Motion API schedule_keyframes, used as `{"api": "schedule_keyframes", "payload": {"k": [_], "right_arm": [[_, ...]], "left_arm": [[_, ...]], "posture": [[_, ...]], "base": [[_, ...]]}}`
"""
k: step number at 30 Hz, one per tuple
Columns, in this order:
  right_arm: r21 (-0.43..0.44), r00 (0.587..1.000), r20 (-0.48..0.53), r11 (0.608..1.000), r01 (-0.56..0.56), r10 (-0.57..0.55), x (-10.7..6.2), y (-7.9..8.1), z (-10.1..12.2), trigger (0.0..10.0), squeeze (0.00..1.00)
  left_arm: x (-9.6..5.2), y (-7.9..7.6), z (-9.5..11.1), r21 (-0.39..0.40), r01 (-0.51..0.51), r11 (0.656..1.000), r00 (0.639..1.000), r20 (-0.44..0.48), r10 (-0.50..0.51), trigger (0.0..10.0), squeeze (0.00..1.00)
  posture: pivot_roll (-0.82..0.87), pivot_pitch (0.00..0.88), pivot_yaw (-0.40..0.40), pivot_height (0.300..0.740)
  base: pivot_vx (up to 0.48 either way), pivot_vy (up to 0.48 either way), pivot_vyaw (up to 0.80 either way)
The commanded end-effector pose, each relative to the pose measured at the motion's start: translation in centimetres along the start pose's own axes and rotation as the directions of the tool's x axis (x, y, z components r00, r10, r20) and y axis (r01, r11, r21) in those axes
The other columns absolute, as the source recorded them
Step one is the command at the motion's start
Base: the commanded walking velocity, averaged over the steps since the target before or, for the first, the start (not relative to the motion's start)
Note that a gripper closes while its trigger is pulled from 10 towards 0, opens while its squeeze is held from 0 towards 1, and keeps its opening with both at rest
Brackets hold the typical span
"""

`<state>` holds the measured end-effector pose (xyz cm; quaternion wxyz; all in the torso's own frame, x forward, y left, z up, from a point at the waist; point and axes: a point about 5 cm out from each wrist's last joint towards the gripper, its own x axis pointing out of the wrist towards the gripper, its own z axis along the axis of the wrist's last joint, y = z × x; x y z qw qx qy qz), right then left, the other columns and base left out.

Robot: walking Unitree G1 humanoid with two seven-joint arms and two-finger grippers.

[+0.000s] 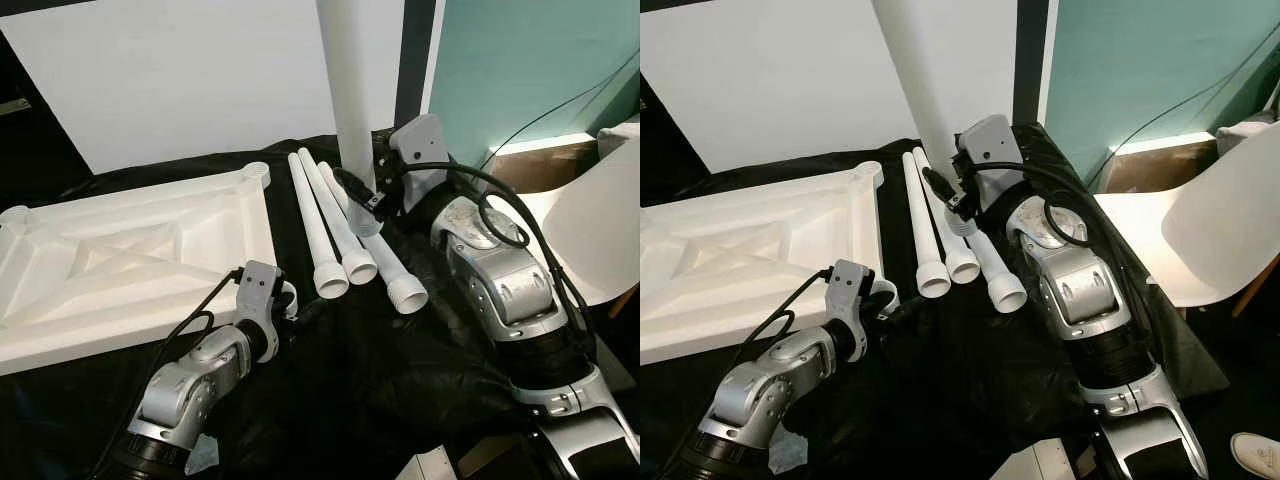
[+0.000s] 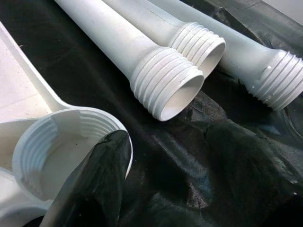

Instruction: Building children table

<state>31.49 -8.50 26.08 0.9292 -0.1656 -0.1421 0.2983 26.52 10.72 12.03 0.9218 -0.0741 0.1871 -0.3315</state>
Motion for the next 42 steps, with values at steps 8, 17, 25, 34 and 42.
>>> {"api": "schedule_keyframes", "payload": {"k": [8, 17, 25, 34, 42], "right_arm": [[-0.021, 0.999, 0.035, 1.000, 0.019, -0.018, 0.4, -0.6, 0.8, 10.0, 0.00], [-0.029, 0.999, 0.035, 1.000, 0.005, -0.004, 0.6, -0.7, 0.7, 10.0, 0.00], [-0.027, 0.999, 0.036, 1.000, -0.002, 0.003, 0.7, -0.5, 0.7, 10.0, 0.00], [-0.016, 0.999, 0.042, 1.000, -0.016, 0.017, 0.9, -0.1, 0.7, 10.0, 0.00], [-0.010, 0.999, 0.047, 1.000, -0.017, 0.017, 1.0, 0.0, 0.7, 10.0, 0.00]], "left_arm": [[-1.0, -3.3, -0.2, -0.057, 0.402, 0.914, 0.915, -0.009, -0.403, 10.0, 0.00], [-1.0, -3.4, 0.2, -0.041, 0.384, 0.922, 0.923, 0.030, -0.383, 10.0, 0.00], [-0.6, -1.7, 1.2, -0.028, 0.244, 0.969, 0.966, 0.098, -0.241, 10.0, 0.00], [-0.6, 1.0, 1.7, 0.103, -0.004, 0.995, 0.998, 0.066, -0.003, 10.0, 0.00], [-0.1, 1.3, -1.2, 0.082, -0.006, 0.997, 0.985, -0.171, 0.020, 10.0, 0.00]], "posture": [[-0.02, 0.000, 0.081, 0.740], [-0.02, 0.000, 0.073, 0.740], [-0.01, 0.000, 0.073, 0.740], [0.00, 0.000, 0.073, 0.740], [0.00, 0.000, 0.070, 0.740]], "base": [[0.000, 0.000, 0.00], [0.000, 0.000, 0.00], [0.000, 0.000, 0.00], [0.000, 0.000, 0.00], [0.000, 0.000, 0.00]]}}
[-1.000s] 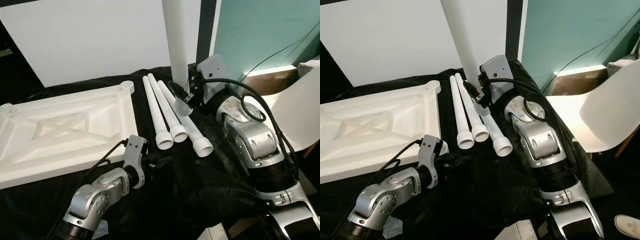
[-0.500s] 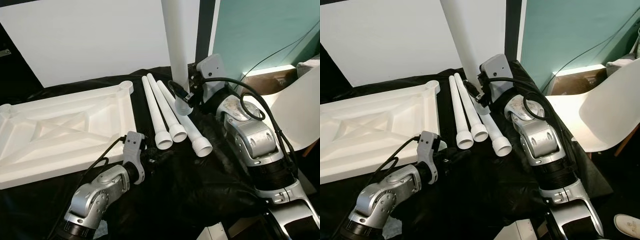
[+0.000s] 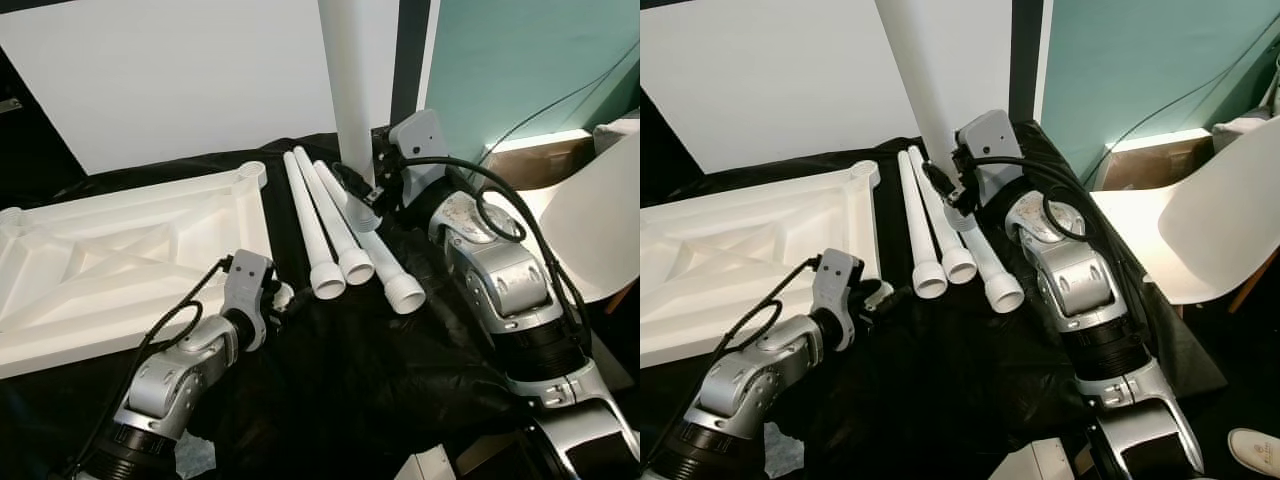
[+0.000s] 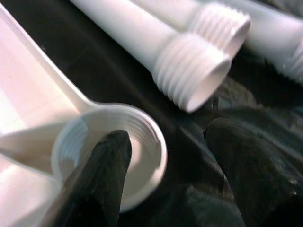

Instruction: Building children table

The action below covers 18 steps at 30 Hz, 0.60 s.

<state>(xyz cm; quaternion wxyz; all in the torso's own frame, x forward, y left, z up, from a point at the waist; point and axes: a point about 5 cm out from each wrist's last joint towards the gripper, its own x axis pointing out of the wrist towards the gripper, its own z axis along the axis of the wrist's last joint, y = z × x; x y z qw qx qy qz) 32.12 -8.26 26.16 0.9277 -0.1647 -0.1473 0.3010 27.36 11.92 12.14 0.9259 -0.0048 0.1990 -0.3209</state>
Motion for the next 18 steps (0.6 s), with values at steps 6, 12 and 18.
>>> {"api": "schedule_keyframes", "payload": {"k": [6, 12, 18], "right_arm": [[-0.009, 0.999, 0.036, 1.000, -0.012, 0.012, 0.3, 0.2, 0.8, 10.0, 0.00], [-0.012, 0.999, 0.034, 1.000, -0.010, 0.011, 0.3, 0.1, 0.8, 10.0, 0.00], [-0.016, 1.000, 0.031, 1.000, 0.005, -0.005, 0.2, -0.3, 0.8, 10.0, 0.00]], "left_arm": [[0.4, -1.2, -1.8, -0.069, 0.101, 0.993, 0.985, -0.132, -0.109, 10.0, 0.00], [0.7, -3.3, -0.8, -0.134, 0.276, 0.952, 0.951, -0.103, -0.291, 10.0, 0.00], [0.4, -5.9, 0.8, -0.173, 0.472, 0.864, 0.876, -0.016, -0.482, 10.0, 0.00]], "posture": [[0.00, 0.000, 0.070, 0.740], [0.00, 0.000, 0.072, 0.740], [-0.01, 0.000, 0.076, 0.740]], "base": [[0.000, 0.000, 0.00], [0.000, 0.000, 0.00], [0.000, 0.000, 0.00]]}}
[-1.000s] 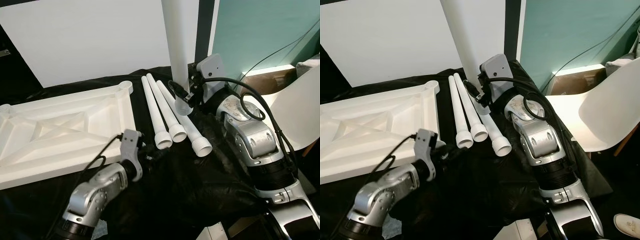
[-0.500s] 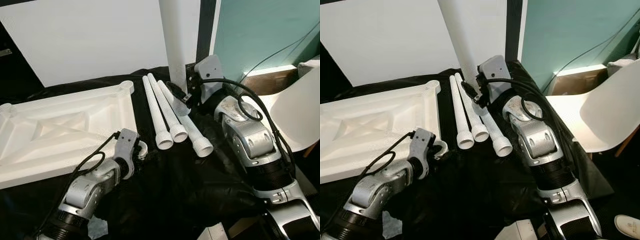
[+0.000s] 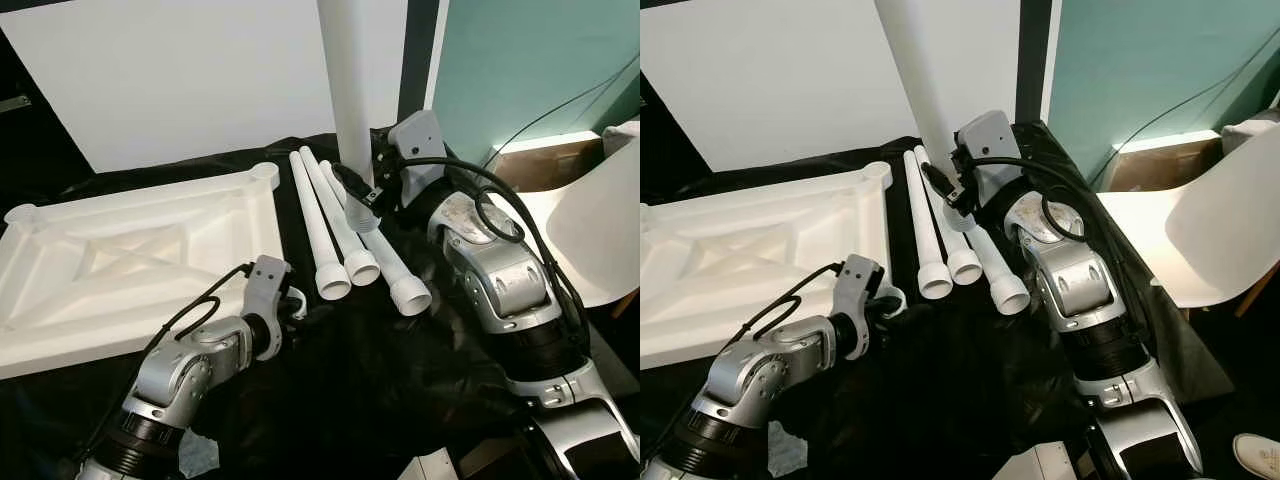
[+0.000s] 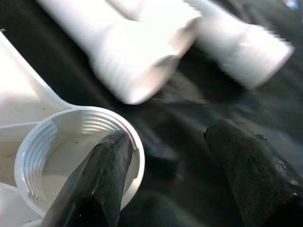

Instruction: Building children table

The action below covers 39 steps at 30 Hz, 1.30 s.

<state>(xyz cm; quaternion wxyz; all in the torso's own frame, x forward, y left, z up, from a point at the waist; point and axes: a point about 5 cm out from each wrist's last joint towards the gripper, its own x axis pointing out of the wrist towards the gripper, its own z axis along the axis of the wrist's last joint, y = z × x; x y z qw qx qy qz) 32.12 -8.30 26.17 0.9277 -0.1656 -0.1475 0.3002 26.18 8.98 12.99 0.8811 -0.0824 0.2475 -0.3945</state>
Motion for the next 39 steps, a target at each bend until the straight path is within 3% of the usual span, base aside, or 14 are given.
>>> {"api": "schedule_keyframes", "payload": {"k": [1, 6, 12, 13, 14, 15, 16, 17, 21, 24, 28, 31, 32, 39], "right_arm": [[-0.014, 1.000, 0.031, 1.000, 0.006, -0.005, 0.2, -0.3, 0.8, 10.0, 0.00], [-0.013, 1.000, 0.030, 1.000, 0.009, -0.008, 0.2, -0.4, 0.8, 10.0, 0.00], [-0.010, 0.999, 0.031, 1.000, 0.008, -0.008, 0.3, -0.3, 0.8, 10.0, 0.00], [-0.004, 1.000, 0.031, 1.000, -0.001, 0.001, 0.3, 0.0, 0.7, 10.0, 0.00], [-0.001, 1.000, 0.030, 1.000, -0.006, 0.006, 0.3, 0.1, 0.6, 10.0, 0.00], [-0.001, 1.000, 0.030, 1.000, -0.006, 0.006, 0.3, 0.1, 0.6, 10.0, 0.00], [0.006, 1.000, 0.026, 1.000, -0.015, 0.015, 0.3, 0.4, 0.5, 10.0, 0.00], [0.012, 1.000, 0.022, 1.000, -0.019, 0.018, 0.3, 0.6, 0.3, 10.0, 0.00], [0.022, 1.000, 0.015, 0.999, -0.025, 0.025, 0.2, 0.8, 0.1, 10.0, 0.00], [0.067, 0.998, -0.014, 0.996, -0.060, 0.061, -0.4, 1.9, -1.0, 10.0, 0.00], [0.076, 0.997, -0.029, 0.994, -0.075, 0.078, -0.7, 2.4, -1.4, 10.0, 0.00], [0.084, 0.995, -0.040, 0.993, -0.086, 0.090, -0.9, 2.6, -1.7, 10.0, 0.00], [0.088, 0.994, -0.043, 0.992, -0.093, 0.097, -0.9, 2.8, -1.8, 10.0, 0.00], [0.099, 0.990, -0.033, 0.986, -0.134, 0.138, -1.0, 3.3, -1.7, 10.0, 0.00]], "left_arm": [[0.4, -2.8, -0.3, -0.019, 0.303, 0.953, 0.953, -0.017, -0.303, 10.0, 0.00], [0.7, -3.0, 0.1, -0.041, 0.313, 0.949, 0.950, 0.029, -0.312, 10.0, 0.00], [1.3, -2.2, 0.6, 0.013, 0.240, 0.971, 0.967, 0.084, -0.240, 10.0, 0.00], [1.6, -0.3, 1.2, 0.076, 0.070, 0.995, 0.986, 0.147, -0.080, 10.0, 0.00], [1.6, 0.3, 1.5, 0.130, 0.000, 0.992, 0.984, 0.176, -0.023, 10.0, 0.00], [1.6, 0.3, 1.5, 0.130, 0.000, 0.992, 0.984, 0.176, -0.023, 10.0, 0.00], [1.2, 0.9, 2.0, 0.219, -0.072, 0.973, 0.973, 0.229, 0.021, 10.0, 0.00], [0.9, 1.0, 2.2, 0.214, -0.078, 0.974, 0.969, 0.247, 0.023, 10.0, 0.00], [0.3, 1.1, 2.4, 0.197, -0.078, 0.977, 0.961, 0.274, 0.022, 10.0, 0.00], [-2.0, 1.3, 2.8, 0.214, -0.079, 0.974, 0.951, 0.308, 0.010, 10.0, 0.00], [-3.0, 1.2, 2.5, 0.224, -0.035, 0.974, 0.952, 0.305, -0.036, 10.0, 0.00], [-4.5, 0.9, 1.9, 0.242, 0.071, 0.968, 0.950, 0.279, -0.140, 10.0, 0.00], [-5.6, 0.6, 1.2, 0.269, 0.145, 0.952, 0.949, 0.233, -0.210, 10.0, 0.00], [-6.3, 1.1, -0.6, 0.280, 0.197, 0.939, 0.966, 0.109, -0.235, 10.0, 0.00]], "posture": [[-0.01, 0.000, 0.077, 0.740], [-0.01, 0.000, 0.077, 0.740], [-0.01, 0.000, 0.076, 0.740], [-0.01, 0.000, 0.073, 0.740], [-0.01, 0.000, 0.073, 0.740], [-0.01, 0.000, 0.073, 0.740], [-0.01, 0.000, 0.073, 0.740], [-0.01, 0.000, 0.072, 0.740], [-0.01, 0.000, 0.072, 0.740], [0.00, 0.000, 0.070, 0.740], [0.01, 0.000, 0.068, 0.740], [0.01, 0.000, 0.068, 0.740], [0.01, 0.000, 0.070, 0.740], [0.01, 0.000, 0.066, 0.740]], "base": [[0.000, 0.000, 0.00], [0.000, 0.000, 0.00], [0.000, 0.000, 0.00], [0.000, 0.000, 0.00], [0.000, 0.000, 0.00], [0.000, 0.000, 0.00], [0.000, 0.000, 0.00], [0.000, 0.000, 0.00], [0.000, 0.000, 0.00], [0.000, 0.000, 0.00], [0.000, 0.000, 0.00], [0.000, 0.000, 0.00], [0.000, 0.000, 0.00], [0.000, 0.000, 0.00]]}}
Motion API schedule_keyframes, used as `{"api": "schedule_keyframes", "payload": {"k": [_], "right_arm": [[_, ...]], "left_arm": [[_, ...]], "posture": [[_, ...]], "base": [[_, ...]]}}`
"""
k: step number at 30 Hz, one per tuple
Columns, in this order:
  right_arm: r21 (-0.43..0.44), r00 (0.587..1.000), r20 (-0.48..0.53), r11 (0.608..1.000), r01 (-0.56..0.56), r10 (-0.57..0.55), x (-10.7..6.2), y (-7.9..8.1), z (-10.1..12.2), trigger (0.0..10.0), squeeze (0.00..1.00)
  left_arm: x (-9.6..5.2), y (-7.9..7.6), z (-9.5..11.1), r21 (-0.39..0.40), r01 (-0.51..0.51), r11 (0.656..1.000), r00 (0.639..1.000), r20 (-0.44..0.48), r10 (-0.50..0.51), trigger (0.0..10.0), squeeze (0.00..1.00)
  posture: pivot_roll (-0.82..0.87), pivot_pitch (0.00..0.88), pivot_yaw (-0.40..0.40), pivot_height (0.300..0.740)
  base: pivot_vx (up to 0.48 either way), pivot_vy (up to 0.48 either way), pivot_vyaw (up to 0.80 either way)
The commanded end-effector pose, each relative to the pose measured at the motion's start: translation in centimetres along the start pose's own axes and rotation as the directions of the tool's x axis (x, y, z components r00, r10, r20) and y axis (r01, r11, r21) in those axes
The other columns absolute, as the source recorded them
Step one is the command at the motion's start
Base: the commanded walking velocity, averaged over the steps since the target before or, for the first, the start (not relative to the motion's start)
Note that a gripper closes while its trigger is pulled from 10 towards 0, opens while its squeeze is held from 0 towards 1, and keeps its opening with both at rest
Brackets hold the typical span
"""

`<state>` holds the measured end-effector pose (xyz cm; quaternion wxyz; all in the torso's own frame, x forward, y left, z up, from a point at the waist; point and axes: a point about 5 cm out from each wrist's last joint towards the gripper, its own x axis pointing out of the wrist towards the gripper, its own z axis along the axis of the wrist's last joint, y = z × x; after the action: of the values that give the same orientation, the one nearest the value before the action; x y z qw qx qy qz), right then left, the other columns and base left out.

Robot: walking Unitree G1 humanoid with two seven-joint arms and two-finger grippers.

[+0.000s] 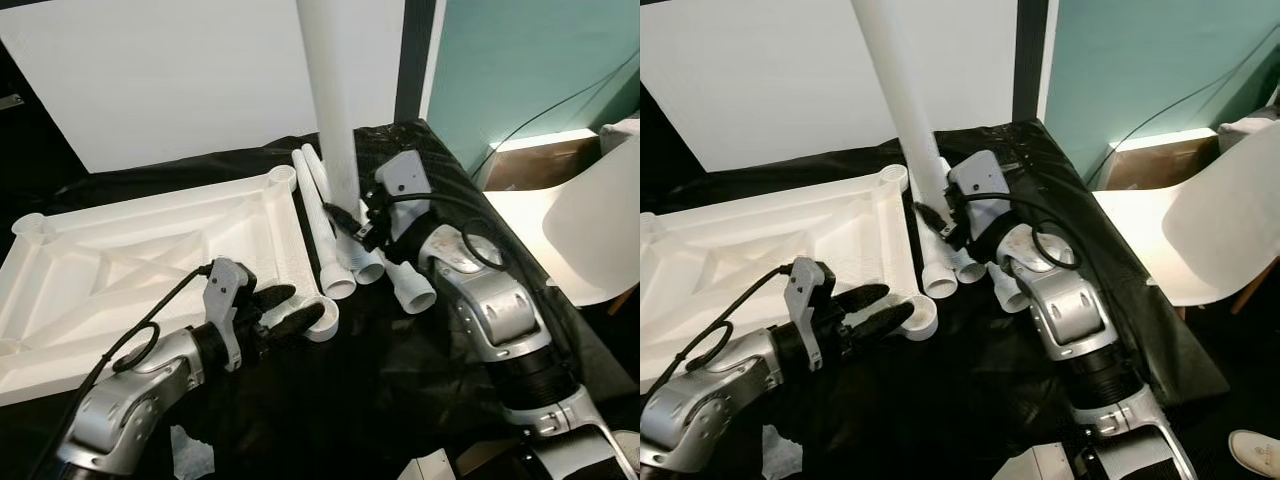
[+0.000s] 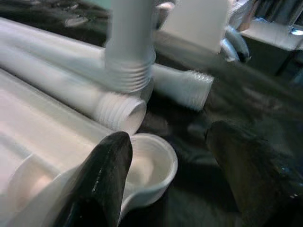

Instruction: Building children table

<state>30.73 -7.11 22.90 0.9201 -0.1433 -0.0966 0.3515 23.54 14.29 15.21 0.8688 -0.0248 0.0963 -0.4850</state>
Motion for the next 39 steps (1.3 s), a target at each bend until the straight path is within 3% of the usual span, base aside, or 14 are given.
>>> {"api": "schedule_keyframes", "payload": {"k": [1, 6, 18, 20, 21, 23, 24, 26, 27, 30, 31, 33, 37, 39], "right_arm": [[0.009, 0.999, 0.022, 1.000, -0.028, 0.028, -0.1, 0.4, 0.4, 10.0, 0.00], [0.022, 0.992, 0.036, 0.993, -0.118, 0.117, -0.3, 1.3, 0.7, 10.0, 0.00], [0.060, 0.985, 0.032, 0.983, -0.173, 0.171, -0.8, 1.6, 0.5, 10.0, 0.00], [0.069, 0.989, 0.031, 0.986, -0.149, 0.147, -0.8, 1.3, 0.3, 10.0, 0.00], [0.071, 0.990, 0.031, 0.987, -0.143, 0.141, -0.8, 1.2, 0.3, 10.0, 0.00], [0.064, 0.995, 0.034, 0.993, -0.099, 0.097, -0.8, 0.6, 0.3, 10.0, 0.00], [0.064, 0.995, 0.034, 0.993, -0.099, 0.097, -0.8, 0.6, 0.3, 10.0, 0.00], [0.058, 0.998, 0.032, 0.996, -0.063, 0.061, -0.7, 0.3, 0.2, 10.0, 0.00], [0.058, 0.998, 0.031, 0.997, -0.058, 0.057, -0.7, 0.2, 0.2, 10.0, 0.00], [0.058, 0.998, 0.030, 0.997, -0.056, 0.055, -0.7, 0.2, 0.2, 10.0, 0.00], [0.041, 0.999, 0.012, 0.999, -0.034, 0.033, -0.4, 0.2, -0.1, 10.0, 0.00], [0.010, 1.000, -0.014, 1.000, -0.004, 0.004, -0.1, 0.2, -0.6, 10.0, 0.00], [-0.108, 0.996, -0.079, 0.994, 0.028, -0.037, 0.8, 0.0, -1.5, 10.0, 0.00], [-0.165, 0.996, -0.081, 0.986, 0.010, -0.023, 1.2, 0.4, -1.3, 10.0, 0.00]], "left_arm": [[-0.3, -0.3, -0.8, -0.006, 0.062, 0.998, 0.997, -0.051, -0.062, 10.0, 0.00], [-0.3, 0.4, -3.5, 0.053, 0.017, 0.998, 0.981, -0.195, -0.006, 10.0, 0.00], [-1.0, 1.4, -5.0, 0.102, -0.048, 0.994, 0.965, -0.252, 0.073, 10.0, 0.00], [-0.3, 1.6, -3.1, 0.058, -0.096, 0.994, 0.992, -0.080, 0.101, 10.0, 0.00], [-0.2, 1.6, -2.6, 0.043, -0.106, 0.993, 0.994, -0.032, 0.107, 10.0, 0.00], [0.1, 1.7, -0.7, 0.001, -0.150, 0.989, 0.976, 0.159, 0.148, 10.0, 0.00], [0.1, 1.7, -0.7, 0.001, -0.150, 0.989, 0.976, 0.159, 0.148, 10.0, 0.00], [-0.1, 1.6, 1.3, -0.067, -0.191, 0.979, 0.906, 0.371, 0.202, 10.0, 0.00], [-0.2, 1.6, 1.6, -0.081, -0.197, 0.977, 0.887, 0.410, 0.213, 10.0, 0.00], [-0.3, 1.6, 1.8, -0.088, -0.201, 0.976, 0.876, 0.429, 0.219, 10.0, 0.00], [-0.4, 1.3, 3.1, -0.167, -0.210, 0.963, 0.781, 0.563, 0.268, 10.0, 0.00], [-0.4, 0.8, 3.8, -0.205, -0.186, 0.961, 0.725, 0.631, 0.275, 10.0, 0.00], [0.3, 0.1, 4.3, -0.168, -0.165, 0.972, 0.730, 0.642, 0.235, 10.0, 0.00], [0.8, -0.1, 5.0, -0.167, -0.151, 0.974, 0.712, 0.665, 0.225, 10.0, 0.00]], "posture": [[0.01, 0.000, 0.066, 0.740], [0.01, 0.000, 0.054, 0.740], [0.01, 0.000, 0.035, 0.740], [0.01, 0.000, 0.037, 0.740], [0.01, 0.000, 0.037, 0.740], [0.01, 0.000, 0.041, 0.740], [0.01, 0.000, 0.041, 0.740], [0.00, 0.000, 0.044, 0.740], [0.00, 0.000, 0.044, 0.740], [0.00, 0.000, 0.044, 0.740], [0.00, 0.000, 0.038, 0.740], [0.00, 0.000, 0.038, 0.740], [0.01, 0.000, 0.031, 0.740], [0.01, 0.000, 0.028, 0.740]], "base": [[0.000, 0.000, 0.00], [0.000, 0.000, 0.00], [0.000, 0.000, 0.00], [0.000, 0.000, 0.00], [0.000, 0.000, 0.00], [0.000, 0.000, 0.00], [0.000, 0.000, 0.00], [0.000, 0.000, 0.00], [0.000, 0.000, 0.00], [0.000, 0.000, 0.00], [0.000, 0.000, 0.00], [0.000, 0.000, 0.00], [0.000, 0.000, 0.00], [0.000, 0.000, 0.00]]}}
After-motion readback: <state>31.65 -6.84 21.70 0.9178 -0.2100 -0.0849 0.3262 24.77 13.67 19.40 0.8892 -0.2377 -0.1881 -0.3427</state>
